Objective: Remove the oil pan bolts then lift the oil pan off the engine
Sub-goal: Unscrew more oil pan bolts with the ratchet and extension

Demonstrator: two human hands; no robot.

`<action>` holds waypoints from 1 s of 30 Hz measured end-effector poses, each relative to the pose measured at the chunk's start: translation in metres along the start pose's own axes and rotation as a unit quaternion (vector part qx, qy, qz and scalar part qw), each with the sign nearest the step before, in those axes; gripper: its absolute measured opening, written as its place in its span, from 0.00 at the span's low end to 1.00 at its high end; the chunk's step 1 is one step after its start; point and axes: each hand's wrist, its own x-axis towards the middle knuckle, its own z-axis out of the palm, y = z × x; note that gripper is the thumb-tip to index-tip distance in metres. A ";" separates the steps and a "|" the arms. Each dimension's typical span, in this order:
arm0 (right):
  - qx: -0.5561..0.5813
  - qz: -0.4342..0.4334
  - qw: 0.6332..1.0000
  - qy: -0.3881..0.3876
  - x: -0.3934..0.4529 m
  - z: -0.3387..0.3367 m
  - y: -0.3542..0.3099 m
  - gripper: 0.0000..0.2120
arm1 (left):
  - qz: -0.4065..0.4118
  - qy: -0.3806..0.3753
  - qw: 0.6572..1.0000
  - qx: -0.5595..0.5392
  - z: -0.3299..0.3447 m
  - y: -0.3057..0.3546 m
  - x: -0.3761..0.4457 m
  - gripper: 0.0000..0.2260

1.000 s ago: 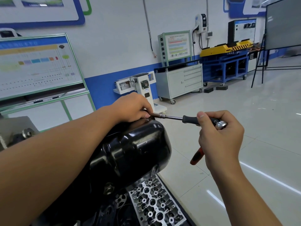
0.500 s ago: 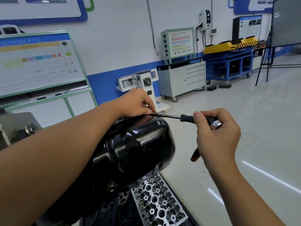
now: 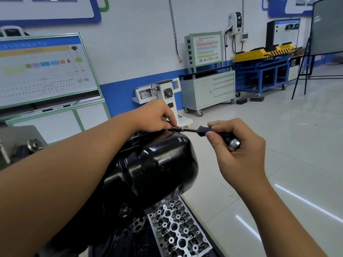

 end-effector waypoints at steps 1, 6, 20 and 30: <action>0.023 0.023 0.999 0.000 0.000 0.000 -0.001 0.11 | 0.001 0.000 1.000 0.002 0.000 0.000 0.000 0.10; -0.005 0.035 0.999 -0.021 0.006 -0.006 0.000 0.05 | 0.005 0.000 1.000 0.001 -0.001 -0.001 0.001 0.10; -0.217 -0.021 0.974 -0.056 0.015 -0.006 -0.015 0.03 | 0.025 -0.016 1.000 0.010 0.000 -0.002 0.004 0.13; -0.162 -0.012 0.985 -0.067 0.012 -0.004 -0.025 0.05 | 0.073 -0.049 0.989 0.119 0.000 -0.002 0.004 0.11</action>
